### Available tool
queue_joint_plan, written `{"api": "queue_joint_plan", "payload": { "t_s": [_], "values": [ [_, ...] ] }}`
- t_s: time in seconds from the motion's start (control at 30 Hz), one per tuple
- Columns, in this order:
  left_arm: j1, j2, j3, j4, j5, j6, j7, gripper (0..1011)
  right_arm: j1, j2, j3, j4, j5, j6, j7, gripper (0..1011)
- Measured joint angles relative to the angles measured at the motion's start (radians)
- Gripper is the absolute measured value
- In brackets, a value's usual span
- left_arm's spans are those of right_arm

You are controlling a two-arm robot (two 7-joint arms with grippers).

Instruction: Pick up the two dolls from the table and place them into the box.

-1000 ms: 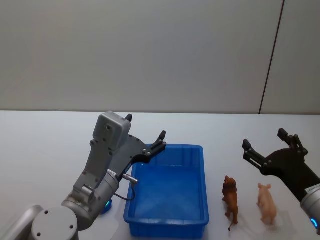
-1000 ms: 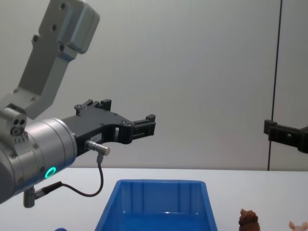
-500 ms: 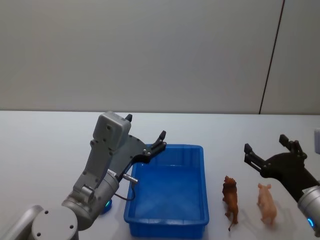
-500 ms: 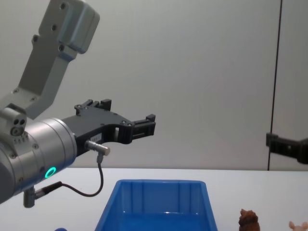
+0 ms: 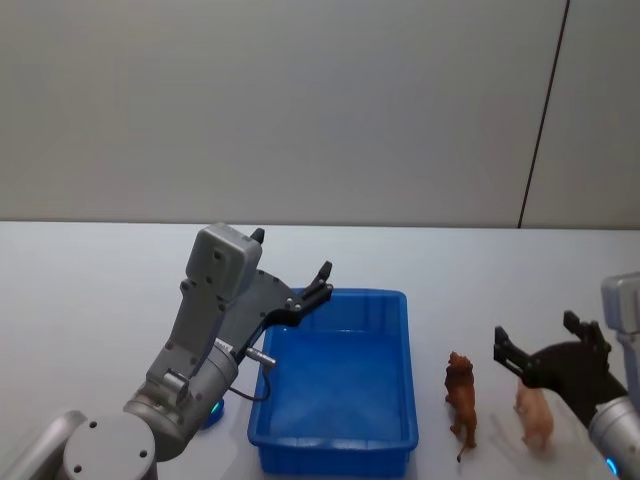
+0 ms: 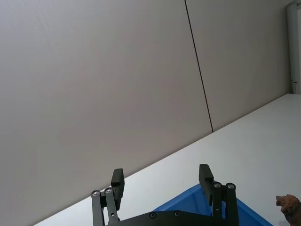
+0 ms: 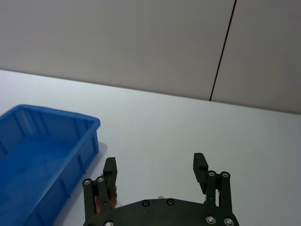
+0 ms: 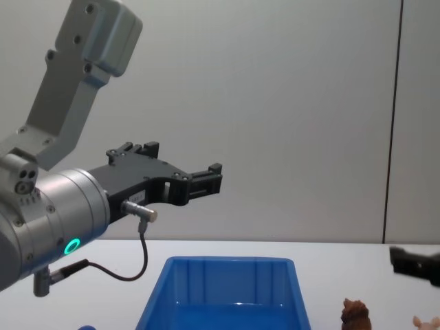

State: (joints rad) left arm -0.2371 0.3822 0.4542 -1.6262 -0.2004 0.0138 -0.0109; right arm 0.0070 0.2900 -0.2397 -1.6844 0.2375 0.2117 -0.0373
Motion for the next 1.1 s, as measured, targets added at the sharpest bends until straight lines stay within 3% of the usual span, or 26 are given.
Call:
{"api": "queue_joint_plan", "payload": {
  "t_s": [0.57,1.1],
  "values": [
    [0.0,0.0,0.0,0.0,0.0,0.0,0.0,1002,-0.045,-0.014,-0.008,0.025,-0.022,0.097,-0.094,1001],
    [0.0,0.0,0.0,0.0,0.0,0.0,0.0,1002,-0.057,-0.033,-0.012,0.088,-0.02,0.105,-0.103,1001]
  ]
}}
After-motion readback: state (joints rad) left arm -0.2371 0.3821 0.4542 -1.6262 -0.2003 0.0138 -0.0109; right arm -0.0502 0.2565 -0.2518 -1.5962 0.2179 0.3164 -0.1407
